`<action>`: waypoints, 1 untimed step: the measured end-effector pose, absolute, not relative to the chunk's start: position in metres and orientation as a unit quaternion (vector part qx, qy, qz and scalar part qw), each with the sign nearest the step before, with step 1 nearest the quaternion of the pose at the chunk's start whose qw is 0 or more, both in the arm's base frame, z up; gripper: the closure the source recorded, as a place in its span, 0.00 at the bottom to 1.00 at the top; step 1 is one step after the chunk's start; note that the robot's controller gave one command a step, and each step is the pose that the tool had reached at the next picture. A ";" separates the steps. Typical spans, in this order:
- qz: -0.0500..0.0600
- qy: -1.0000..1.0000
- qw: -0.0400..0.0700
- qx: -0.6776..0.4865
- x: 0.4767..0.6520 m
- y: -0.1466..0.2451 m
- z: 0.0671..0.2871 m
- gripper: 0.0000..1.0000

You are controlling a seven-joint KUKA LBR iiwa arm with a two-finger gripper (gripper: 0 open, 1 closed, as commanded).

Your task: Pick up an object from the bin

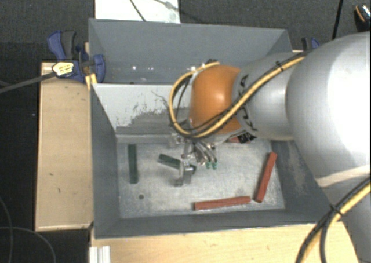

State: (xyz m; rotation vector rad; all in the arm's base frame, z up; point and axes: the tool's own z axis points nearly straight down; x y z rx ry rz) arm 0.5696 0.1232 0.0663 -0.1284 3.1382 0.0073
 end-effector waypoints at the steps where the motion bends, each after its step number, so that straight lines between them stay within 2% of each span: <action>1: 0.001 0.996 0.004 0.085 0.567 0.129 0.102 0.00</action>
Offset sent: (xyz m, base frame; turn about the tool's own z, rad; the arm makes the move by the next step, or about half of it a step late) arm -0.0039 0.0049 0.0337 0.2532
